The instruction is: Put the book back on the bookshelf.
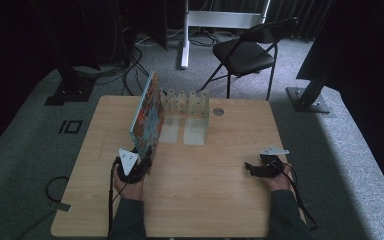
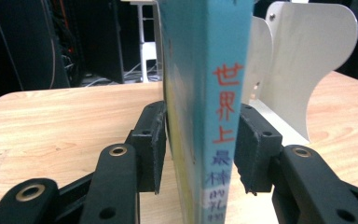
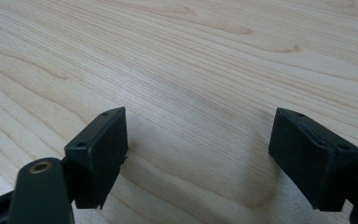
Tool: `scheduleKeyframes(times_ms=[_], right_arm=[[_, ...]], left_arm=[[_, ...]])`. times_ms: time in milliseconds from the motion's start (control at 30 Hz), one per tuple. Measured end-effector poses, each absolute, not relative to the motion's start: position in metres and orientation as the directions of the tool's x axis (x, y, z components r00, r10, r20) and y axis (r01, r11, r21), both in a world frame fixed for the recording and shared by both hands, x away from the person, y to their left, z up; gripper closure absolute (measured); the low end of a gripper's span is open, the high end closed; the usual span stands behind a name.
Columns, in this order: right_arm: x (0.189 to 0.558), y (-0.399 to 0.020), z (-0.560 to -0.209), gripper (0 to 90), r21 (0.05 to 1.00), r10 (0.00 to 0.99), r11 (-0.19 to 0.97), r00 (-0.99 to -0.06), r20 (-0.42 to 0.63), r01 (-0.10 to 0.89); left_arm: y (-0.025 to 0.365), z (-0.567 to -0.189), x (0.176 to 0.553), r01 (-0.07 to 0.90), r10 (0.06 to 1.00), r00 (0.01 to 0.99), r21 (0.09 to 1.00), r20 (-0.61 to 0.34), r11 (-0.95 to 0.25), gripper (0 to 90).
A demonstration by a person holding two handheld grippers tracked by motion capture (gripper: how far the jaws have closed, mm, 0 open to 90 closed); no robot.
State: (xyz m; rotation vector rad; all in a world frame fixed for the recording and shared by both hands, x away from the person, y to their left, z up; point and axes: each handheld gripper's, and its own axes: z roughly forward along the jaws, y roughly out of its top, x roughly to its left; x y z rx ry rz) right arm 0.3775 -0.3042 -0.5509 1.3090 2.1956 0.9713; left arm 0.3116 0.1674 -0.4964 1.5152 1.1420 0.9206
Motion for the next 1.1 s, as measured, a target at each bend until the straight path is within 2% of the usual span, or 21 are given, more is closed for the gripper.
scheduleKeyframes(times_ms=[600,1100], right_arm=[[0.377,-0.304,-0.551,19.2,0.737,0.878,0.319,-0.478,0.008,0.597],[0.377,-0.304,-0.551,19.2,0.737,0.878,0.319,-0.478,0.008,0.597]], left_arm=[[0.172,-0.500,0.300,0.257,0.939,0.341,0.957,0.041,-0.135,56.7],[0.179,-0.507,0.287,0.304,0.934,0.355,0.939,0.044,-0.160,56.7]])
